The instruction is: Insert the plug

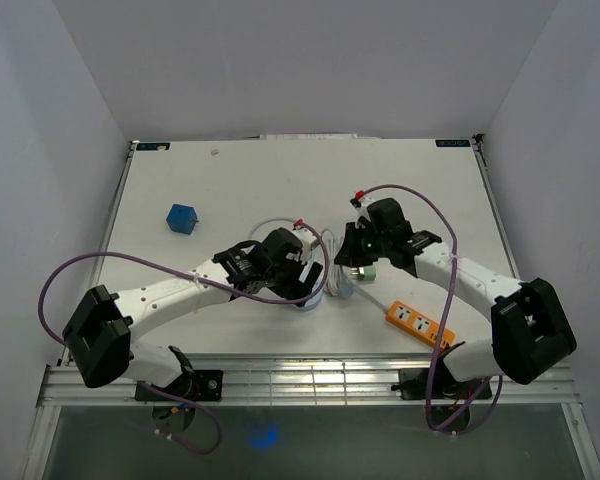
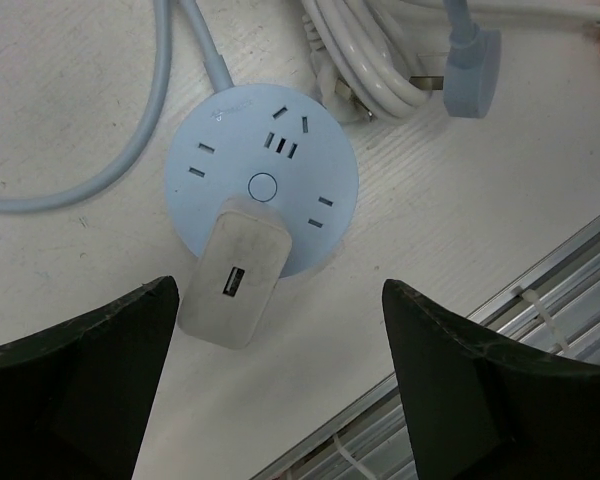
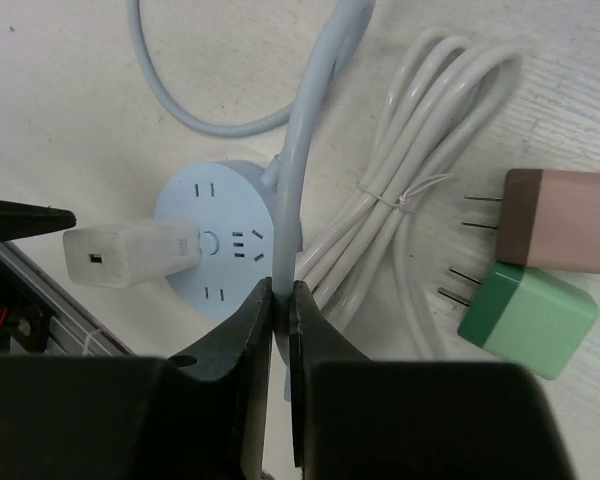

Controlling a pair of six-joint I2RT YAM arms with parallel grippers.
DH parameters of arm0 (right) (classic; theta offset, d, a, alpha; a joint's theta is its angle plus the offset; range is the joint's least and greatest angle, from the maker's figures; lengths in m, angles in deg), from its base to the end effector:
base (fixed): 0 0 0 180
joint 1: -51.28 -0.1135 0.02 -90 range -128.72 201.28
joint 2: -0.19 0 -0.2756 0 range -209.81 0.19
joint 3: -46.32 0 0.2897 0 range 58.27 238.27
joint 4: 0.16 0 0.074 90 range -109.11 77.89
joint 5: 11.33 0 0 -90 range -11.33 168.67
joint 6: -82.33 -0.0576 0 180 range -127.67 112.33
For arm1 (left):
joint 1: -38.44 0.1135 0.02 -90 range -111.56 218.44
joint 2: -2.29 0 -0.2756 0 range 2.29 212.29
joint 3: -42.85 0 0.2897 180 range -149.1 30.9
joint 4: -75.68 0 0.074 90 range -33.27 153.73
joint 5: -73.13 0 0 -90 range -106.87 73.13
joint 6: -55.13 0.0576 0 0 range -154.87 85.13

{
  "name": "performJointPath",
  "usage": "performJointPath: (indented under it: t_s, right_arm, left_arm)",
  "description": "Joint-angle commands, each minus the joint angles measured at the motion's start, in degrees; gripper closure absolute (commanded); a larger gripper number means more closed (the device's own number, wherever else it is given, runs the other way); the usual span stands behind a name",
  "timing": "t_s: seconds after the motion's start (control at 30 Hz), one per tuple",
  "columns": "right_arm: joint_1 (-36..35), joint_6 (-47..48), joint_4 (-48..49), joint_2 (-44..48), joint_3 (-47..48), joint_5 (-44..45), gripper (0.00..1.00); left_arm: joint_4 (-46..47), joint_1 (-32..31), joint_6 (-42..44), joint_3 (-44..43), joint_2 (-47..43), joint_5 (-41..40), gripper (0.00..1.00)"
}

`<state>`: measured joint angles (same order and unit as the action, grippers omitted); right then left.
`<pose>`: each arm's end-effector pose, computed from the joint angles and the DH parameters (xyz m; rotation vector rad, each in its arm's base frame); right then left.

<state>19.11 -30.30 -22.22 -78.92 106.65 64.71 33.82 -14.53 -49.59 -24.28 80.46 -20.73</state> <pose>0.2808 0.1930 0.2059 -0.3304 2.3582 0.7589 0.2001 -0.2588 0.2229 0.8045 2.4074 -0.4033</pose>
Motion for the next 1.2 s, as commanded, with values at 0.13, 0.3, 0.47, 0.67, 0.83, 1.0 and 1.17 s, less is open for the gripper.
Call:
performJointPath:
  t_s: [0.13,0.3,0.47,0.67,0.83,1.0,1.17]
  right_arm:
    - [-5.35,-5.4,-2.11,2.12,4.61,-3.44,0.92]
    - [-9.49,-7.07,-4.21,1.5,5.76,-3.62,0.92]
    - [-10.2,-6.99,-6.59,2.56,6.9,-3.09,0.92]
    - [-10.2,-6.28,-7.13,2.04,7.78,-1.78,0.92]
    - [-9.76,-5.93,-4.84,-4.1,12.51,-0.1,0.92]
    - [-8.97,-5.49,-3.69,-12.54,21.65,0.07,0.92]
    - [-5.55,-5.49,-4.04,-22.39,34.31,-1.25,0.92]
  left_arm:
    - [0.3,0.06,0.4,0.69,0.58,-1.76,0.14]
    - [-0.67,0.06,-1.89,1.48,0.4,-4.93,0.16]
    - [-2.25,0.06,-2.86,1.56,0.14,-6.33,0.16]
    - [-2.08,0.06,-4.26,2.09,-1.26,-9.06,0.16]
    - [-1.99,2.78,-7.07,1.48,-0.48,-12.05,0.19]
    - [-0.51,11.02,-6.99,-0.54,-0.12,-7.31,0.2]
    - [-0.14,16.05,-5.24,-6.76,2.94,-5.11,0.21]
